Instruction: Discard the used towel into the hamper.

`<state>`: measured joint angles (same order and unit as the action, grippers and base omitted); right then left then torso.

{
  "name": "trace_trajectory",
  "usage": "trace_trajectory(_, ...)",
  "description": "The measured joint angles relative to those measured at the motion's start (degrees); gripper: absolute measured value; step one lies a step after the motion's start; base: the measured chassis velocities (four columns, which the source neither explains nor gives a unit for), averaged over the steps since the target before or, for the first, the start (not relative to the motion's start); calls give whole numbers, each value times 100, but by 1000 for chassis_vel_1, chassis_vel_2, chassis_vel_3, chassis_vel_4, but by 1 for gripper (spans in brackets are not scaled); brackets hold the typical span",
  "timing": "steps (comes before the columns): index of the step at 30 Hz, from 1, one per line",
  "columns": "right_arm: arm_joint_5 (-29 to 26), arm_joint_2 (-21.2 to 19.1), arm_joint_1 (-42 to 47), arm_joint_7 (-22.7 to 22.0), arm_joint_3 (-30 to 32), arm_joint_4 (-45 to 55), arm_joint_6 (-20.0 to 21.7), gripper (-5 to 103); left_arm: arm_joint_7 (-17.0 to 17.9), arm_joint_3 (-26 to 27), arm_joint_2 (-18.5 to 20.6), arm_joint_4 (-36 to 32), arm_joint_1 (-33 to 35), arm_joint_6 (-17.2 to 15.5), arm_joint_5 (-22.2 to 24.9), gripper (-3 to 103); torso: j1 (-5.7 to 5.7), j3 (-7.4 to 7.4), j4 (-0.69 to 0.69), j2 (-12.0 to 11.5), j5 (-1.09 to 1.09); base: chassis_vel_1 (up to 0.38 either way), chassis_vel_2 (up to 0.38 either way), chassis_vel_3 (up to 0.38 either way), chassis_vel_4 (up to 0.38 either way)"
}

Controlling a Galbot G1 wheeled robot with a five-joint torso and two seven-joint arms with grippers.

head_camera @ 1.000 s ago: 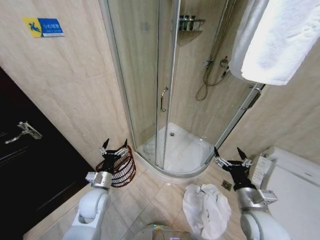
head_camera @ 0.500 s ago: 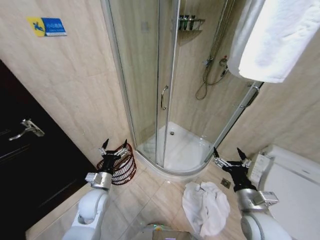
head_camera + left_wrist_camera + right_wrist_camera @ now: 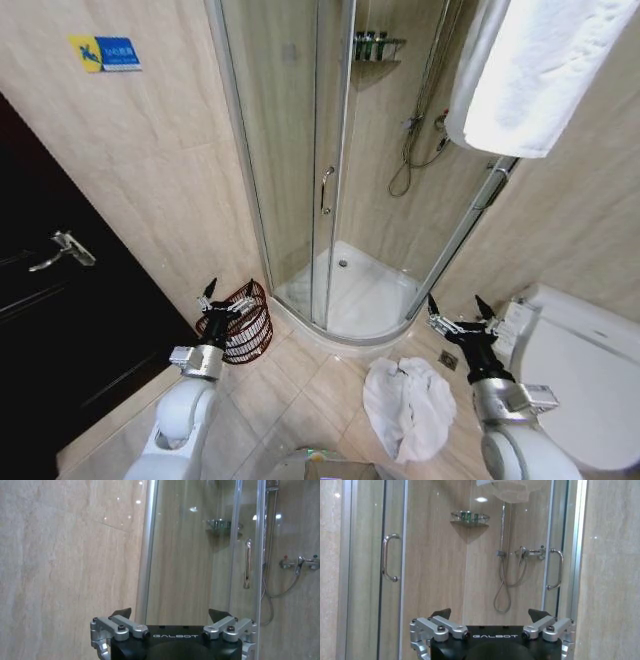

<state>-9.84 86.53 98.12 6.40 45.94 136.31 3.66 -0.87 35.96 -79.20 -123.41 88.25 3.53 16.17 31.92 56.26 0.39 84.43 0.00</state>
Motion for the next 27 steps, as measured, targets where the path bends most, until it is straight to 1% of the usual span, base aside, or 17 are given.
trace_trajectory(5,-6,-2,5,1,3,-21,-16,100,2,3,-7,-10,55,-44,3,100,-4,-1,0,0,0,0,0,0,0)
trace_trajectory(14,-8,-9,13,5,0,-40,-37,100,13,3,-17,-5,56,-30,-9,100,-3,-1,0,0,0,6,12,8,3)
trace_trajectory(21,-13,-5,44,5,-6,-35,0,100,123,-11,-9,89,22,237,-67,100,-3,-1,3,0,0,42,52,45,48)
trace_trajectory(27,-13,-3,72,43,0,-22,28,100,149,-8,17,98,-16,254,-83,100,-3,-1,-2,1,0,0,0,0,0)
